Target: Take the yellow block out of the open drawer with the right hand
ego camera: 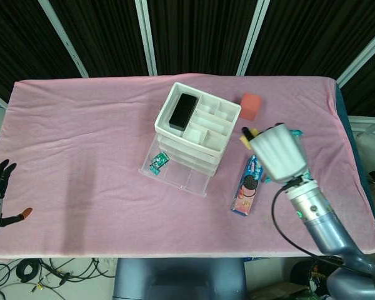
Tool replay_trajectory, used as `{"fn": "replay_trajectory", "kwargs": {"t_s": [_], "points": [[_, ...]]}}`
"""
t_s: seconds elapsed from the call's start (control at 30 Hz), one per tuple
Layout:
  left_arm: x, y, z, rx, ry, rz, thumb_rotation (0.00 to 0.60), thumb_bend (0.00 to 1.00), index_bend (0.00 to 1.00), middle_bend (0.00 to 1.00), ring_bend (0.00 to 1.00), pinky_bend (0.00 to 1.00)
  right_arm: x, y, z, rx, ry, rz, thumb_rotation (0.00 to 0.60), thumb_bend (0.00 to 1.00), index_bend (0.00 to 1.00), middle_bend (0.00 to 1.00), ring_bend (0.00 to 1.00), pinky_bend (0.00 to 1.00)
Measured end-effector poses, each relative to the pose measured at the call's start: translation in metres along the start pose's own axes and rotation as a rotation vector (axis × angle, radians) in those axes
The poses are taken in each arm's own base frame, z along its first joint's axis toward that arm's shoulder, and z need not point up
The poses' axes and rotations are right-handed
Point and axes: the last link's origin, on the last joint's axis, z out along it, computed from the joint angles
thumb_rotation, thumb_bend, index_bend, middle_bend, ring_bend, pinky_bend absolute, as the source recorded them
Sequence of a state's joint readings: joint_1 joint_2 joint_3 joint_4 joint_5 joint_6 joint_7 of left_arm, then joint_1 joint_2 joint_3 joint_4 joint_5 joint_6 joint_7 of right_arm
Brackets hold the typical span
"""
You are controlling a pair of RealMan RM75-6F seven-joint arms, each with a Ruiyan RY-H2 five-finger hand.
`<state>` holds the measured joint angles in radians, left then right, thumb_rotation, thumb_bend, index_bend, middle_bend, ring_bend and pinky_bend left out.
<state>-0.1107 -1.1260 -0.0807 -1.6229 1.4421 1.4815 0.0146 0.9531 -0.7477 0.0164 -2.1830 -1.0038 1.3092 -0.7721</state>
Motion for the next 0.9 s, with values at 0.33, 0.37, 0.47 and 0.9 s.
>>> {"fn": "replay_trajectory", "kwargs": {"t_s": [0.33,0.37,0.47,0.9], "points": [[-0.003,0.002,0.001,-0.005,-0.006,0.011,0.600,0.00,0.00,0.00,0.00,0.00,-0.071,0.049,-0.053,-0.108,-0.217,-0.010,0.600,0.41,0.53,0.97,0.99,0.84],[-0.003,0.002,0.001,-0.005,-0.007,0.012,0.600,0.00,0.00,0.00,0.00,0.00,-0.079,0.048,-0.057,-0.102,-0.237,-0.009,0.600,0.41,0.53,0.97,0.99,0.84],[-0.003,0.003,0.000,-0.007,-0.010,0.012,0.600,0.00,0.00,0.00,0.00,0.00,-0.100,0.039,-0.065,-0.087,-0.287,0.021,0.600,0.41,0.53,0.97,0.98,0.84],[-0.004,0.004,-0.001,-0.015,-0.025,0.014,0.600,0.00,0.00,0.00,0.00,0.00,-0.182,-0.001,-0.093,-0.086,-0.462,0.107,0.600,0.38,0.53,0.97,0.98,0.84]]}}
